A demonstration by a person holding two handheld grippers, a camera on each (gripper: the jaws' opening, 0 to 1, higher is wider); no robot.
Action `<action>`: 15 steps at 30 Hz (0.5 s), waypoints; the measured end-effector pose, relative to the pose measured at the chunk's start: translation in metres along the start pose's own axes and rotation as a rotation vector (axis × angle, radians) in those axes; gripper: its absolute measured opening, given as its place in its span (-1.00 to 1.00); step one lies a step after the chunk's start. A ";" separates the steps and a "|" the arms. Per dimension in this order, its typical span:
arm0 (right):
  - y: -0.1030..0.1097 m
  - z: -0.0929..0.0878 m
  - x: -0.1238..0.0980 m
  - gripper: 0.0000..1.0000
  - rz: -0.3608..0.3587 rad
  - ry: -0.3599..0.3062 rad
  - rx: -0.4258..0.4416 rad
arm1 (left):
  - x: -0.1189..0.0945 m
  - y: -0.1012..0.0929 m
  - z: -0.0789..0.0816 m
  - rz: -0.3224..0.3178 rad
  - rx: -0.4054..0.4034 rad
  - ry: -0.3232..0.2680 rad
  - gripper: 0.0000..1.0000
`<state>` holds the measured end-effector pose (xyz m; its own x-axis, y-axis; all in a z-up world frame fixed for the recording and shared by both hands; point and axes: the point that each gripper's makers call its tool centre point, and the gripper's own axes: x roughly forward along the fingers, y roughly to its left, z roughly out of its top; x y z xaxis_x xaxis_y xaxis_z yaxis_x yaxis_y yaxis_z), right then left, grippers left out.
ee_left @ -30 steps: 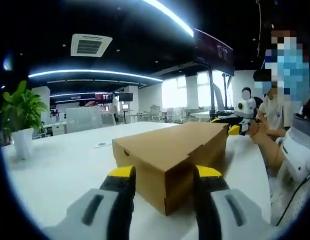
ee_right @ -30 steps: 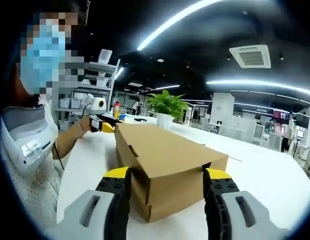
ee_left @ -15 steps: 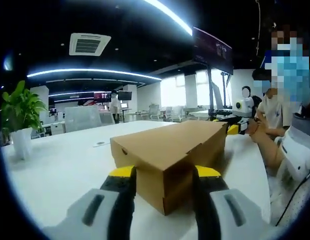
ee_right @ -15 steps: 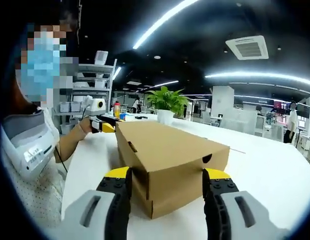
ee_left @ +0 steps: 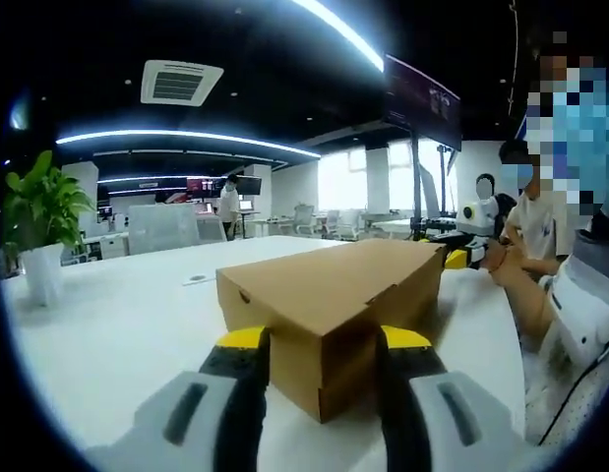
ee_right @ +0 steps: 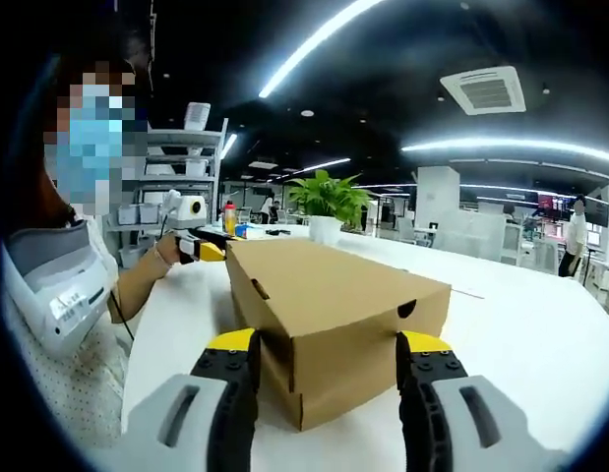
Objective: Operate the shoe box by opening the lid, removing the specified soft item, and placing it in the target area until the item is outside and the box remains undamaged.
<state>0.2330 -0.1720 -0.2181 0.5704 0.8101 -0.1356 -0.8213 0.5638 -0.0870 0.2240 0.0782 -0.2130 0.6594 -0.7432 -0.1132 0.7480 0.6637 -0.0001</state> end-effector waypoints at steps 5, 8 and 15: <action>-0.002 0.000 0.000 0.10 -0.003 -0.002 0.005 | 0.000 -0.001 0.000 -0.002 -0.001 0.003 -0.15; -0.002 0.000 0.000 0.10 -0.002 -0.004 0.005 | 0.000 -0.002 -0.001 -0.001 0.003 0.005 -0.15; -0.001 -0.001 0.000 0.10 0.001 -0.006 0.005 | -0.001 -0.003 -0.002 0.001 0.012 0.007 -0.15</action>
<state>0.2341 -0.1728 -0.2190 0.5699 0.8115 -0.1294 -0.8217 0.5640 -0.0817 0.2212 0.0774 -0.2144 0.6594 -0.7420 -0.1205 0.7484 0.6632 0.0115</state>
